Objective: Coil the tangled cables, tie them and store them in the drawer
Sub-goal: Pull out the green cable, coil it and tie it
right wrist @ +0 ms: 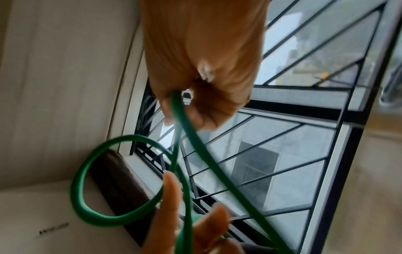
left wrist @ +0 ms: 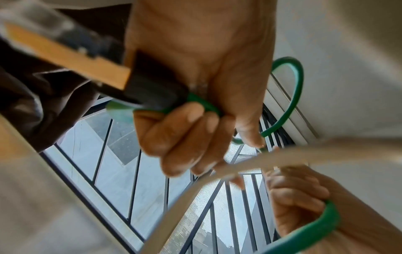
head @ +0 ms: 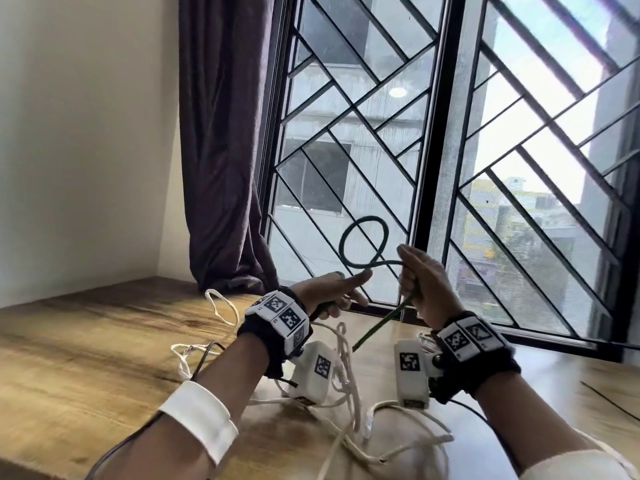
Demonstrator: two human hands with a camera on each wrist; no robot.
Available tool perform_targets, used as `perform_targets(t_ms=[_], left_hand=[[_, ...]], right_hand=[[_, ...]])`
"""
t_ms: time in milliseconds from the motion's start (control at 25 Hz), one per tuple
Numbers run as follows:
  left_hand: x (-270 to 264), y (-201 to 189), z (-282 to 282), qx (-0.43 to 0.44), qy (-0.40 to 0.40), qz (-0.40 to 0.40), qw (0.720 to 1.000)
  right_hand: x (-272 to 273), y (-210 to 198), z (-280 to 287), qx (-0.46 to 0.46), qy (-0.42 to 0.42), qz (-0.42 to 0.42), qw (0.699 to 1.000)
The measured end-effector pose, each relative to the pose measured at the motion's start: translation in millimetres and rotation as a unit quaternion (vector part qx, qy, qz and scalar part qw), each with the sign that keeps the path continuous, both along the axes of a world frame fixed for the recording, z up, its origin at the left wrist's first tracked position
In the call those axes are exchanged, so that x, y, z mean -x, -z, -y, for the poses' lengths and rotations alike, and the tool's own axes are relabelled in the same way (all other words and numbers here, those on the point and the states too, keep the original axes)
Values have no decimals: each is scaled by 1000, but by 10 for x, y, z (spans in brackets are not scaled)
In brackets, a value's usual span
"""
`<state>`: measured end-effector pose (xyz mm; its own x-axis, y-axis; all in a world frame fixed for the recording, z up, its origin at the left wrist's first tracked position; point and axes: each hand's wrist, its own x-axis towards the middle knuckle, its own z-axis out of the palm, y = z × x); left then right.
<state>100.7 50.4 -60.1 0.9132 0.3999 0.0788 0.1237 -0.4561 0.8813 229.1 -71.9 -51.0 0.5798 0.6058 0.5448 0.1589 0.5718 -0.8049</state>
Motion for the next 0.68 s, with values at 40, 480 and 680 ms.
perform_targets(t_ms=[40, 480, 680], left_hand=[[2, 10, -7, -15, 10, -6, 1000], [-56, -42, -139, 157, -161, 260, 939], [-78, -63, -117, 188, -121, 307, 925]], right_hand=[[-18, -30, 6, -62, -2, -35, 997], [69, -65, -30, 57, 43, 167, 983], [213, 115, -160, 249, 74, 281, 924]])
